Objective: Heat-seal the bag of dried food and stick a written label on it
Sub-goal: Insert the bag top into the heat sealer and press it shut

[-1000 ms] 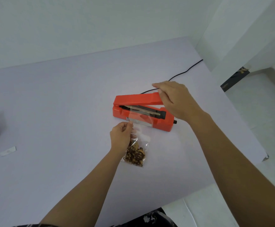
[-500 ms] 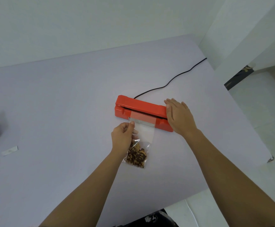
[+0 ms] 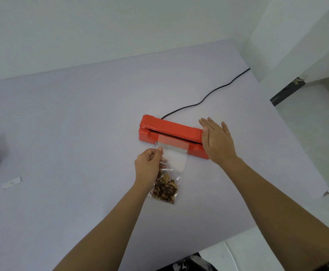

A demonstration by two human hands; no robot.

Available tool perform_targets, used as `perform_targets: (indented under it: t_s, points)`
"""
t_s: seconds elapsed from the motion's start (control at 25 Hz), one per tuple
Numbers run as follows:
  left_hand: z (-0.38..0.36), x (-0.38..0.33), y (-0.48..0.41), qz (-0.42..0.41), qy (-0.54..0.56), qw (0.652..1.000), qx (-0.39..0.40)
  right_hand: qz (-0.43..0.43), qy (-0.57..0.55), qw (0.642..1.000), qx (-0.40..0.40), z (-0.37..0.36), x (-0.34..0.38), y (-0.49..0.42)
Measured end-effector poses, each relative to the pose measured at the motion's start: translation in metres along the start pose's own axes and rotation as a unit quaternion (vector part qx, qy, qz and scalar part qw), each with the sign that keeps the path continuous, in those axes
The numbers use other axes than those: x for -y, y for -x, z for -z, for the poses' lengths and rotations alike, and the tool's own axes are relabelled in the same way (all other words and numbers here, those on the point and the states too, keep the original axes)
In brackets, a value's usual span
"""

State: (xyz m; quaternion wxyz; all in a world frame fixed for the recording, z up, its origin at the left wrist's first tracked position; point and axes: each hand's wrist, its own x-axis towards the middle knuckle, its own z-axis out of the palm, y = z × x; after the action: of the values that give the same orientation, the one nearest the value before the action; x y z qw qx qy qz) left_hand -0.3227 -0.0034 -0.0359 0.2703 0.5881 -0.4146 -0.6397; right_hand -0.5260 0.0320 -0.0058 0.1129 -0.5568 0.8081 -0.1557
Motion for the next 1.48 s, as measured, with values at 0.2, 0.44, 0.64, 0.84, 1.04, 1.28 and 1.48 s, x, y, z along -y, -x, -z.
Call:
perform_targets:
  t_s: [0.2, 0.44, 0.64, 0.84, 1.04, 1.28, 1.48]
  points:
    - [0.001, 0.0, -0.001, 0.001, 0.0, 1.0, 0.001, 0.003, -0.006, 1.0, -0.004, -0.001, 0.0, -0.001]
    - [0.002, 0.0, 0.0, -0.003, -0.01, 1.0, 0.003, 0.003, -0.016, 1.0, -0.006, -0.003, -0.002, -0.001]
    - [0.002, 0.002, -0.002, -0.008, -0.011, 1.0, 0.002, -0.002, -0.031, 1.0, -0.008, -0.004, -0.003, -0.001]
    - [0.002, 0.002, -0.001, -0.012, -0.016, 1.0, 0.004, -0.002, -0.035, 0.999, -0.007, -0.004, -0.002, -0.001]
    - [0.002, 0.003, -0.003, -0.007, -0.011, 1.0, 0.006, 0.002, -0.04, 0.999, -0.009, -0.005, -0.002, -0.002]
    - [0.002, 0.004, -0.004, -0.009, -0.011, 1.0, 0.004, 0.019, -0.032, 0.999, 0.006, -0.001, -0.001, -0.002]
    - [0.004, 0.005, -0.004, -0.013, -0.013, 1.0, 0.012, 0.03, -0.122, 0.992, 0.026, 0.014, 0.002, 0.003]
